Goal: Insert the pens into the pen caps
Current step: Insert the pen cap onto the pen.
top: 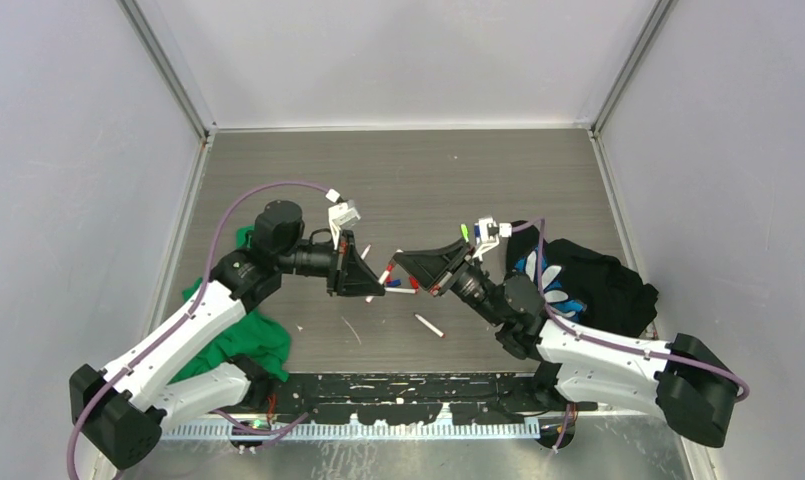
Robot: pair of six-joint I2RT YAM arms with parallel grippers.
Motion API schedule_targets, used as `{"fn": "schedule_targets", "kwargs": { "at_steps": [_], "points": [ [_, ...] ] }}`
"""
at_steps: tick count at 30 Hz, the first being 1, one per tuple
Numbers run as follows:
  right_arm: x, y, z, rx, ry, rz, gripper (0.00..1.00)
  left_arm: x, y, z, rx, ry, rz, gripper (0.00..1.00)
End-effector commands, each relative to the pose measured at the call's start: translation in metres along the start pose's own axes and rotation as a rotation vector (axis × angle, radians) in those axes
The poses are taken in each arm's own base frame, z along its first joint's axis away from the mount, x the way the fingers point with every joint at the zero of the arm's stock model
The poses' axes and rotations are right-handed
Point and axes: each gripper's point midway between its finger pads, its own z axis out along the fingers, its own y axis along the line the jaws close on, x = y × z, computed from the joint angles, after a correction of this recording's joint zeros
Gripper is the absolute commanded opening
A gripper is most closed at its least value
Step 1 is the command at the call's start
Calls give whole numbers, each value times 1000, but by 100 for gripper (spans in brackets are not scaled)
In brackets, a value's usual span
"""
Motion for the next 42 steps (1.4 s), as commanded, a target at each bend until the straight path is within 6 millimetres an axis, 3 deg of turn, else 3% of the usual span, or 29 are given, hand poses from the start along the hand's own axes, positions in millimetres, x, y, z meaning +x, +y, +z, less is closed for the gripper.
{"fn": "schedule_targets", "kwargs": {
  "at_steps": [1, 12, 17, 34, 42],
  "points": [
    [16, 15, -6, -55, 3, 8, 1, -32, -4, -7, -45, -104, 115, 0],
    [64, 6, -12, -25, 173, 12, 1, -34, -5, -11, -65, -120, 149, 0],
    [93, -4, -32, 0, 311, 6, 1, -36, -8, -14, -62, -135, 164, 0],
    [182, -6, -84, -47, 689, 98, 1, -39, -22, -18, -16, -166, 192, 0],
    [201, -11, -119, -15, 829, 112, 1, -40, -23, -20, -22, -181, 199, 0]
  ]
}}
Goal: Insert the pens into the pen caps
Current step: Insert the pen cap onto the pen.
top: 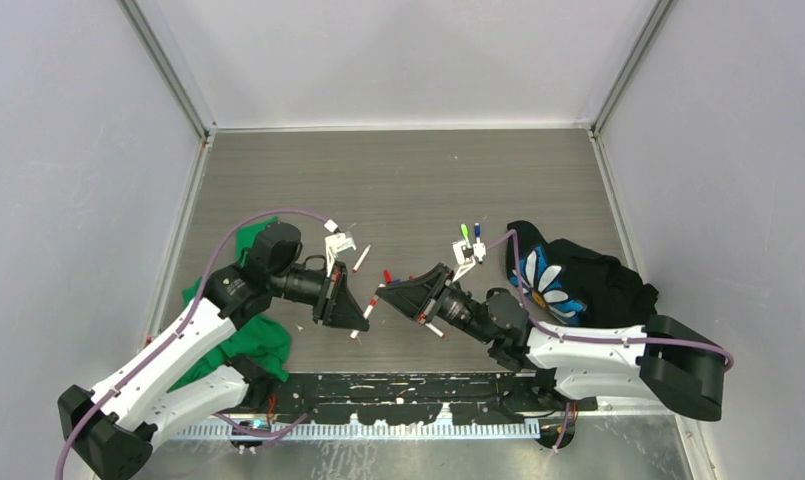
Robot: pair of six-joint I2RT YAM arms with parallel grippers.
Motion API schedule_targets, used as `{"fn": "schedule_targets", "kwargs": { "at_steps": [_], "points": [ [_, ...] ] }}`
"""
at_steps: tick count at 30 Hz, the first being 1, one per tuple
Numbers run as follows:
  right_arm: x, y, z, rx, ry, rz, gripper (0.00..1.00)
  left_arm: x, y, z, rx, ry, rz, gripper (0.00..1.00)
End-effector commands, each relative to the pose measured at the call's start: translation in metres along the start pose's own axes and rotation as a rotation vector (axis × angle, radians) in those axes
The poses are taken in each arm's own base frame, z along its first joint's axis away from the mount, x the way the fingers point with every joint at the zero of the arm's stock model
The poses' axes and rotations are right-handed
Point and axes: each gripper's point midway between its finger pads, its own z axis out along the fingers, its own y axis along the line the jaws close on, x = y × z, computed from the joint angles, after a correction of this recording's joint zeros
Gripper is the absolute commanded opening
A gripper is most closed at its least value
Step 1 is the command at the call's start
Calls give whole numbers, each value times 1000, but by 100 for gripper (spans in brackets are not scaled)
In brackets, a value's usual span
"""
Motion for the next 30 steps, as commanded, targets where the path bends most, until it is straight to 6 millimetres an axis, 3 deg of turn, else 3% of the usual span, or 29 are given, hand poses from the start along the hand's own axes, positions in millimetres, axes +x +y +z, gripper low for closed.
{"fn": "schedule_targets", "kwargs": {
  "at_steps": [1, 6, 9, 17, 22, 25, 30],
  "points": [
    [137, -15, -81, 9, 664, 52, 1, -95, -22, -13, -4, -317, 332, 0],
    [139, 2, -85, -81, 709, 39, 1, -92, -33, -9, 89, -289, 322, 0],
    [136, 9, -82, -107, 703, 32, 1, -89, -28, -8, 71, -272, 330, 0],
    [95, 18, -53, -1, 555, -45, 2, -69, -14, 1, -50, -178, 413, 0],
    [40, 16, -40, 177, 372, -129, 63, -64, -14, 5, -64, -164, 434, 0],
    [4, 27, -38, 197, 257, -189, 87, -63, -15, 7, -60, -158, 438, 0],
    [-29, 36, -35, 196, 166, -261, 96, -59, -19, 11, -36, -141, 437, 0]
  ]
}}
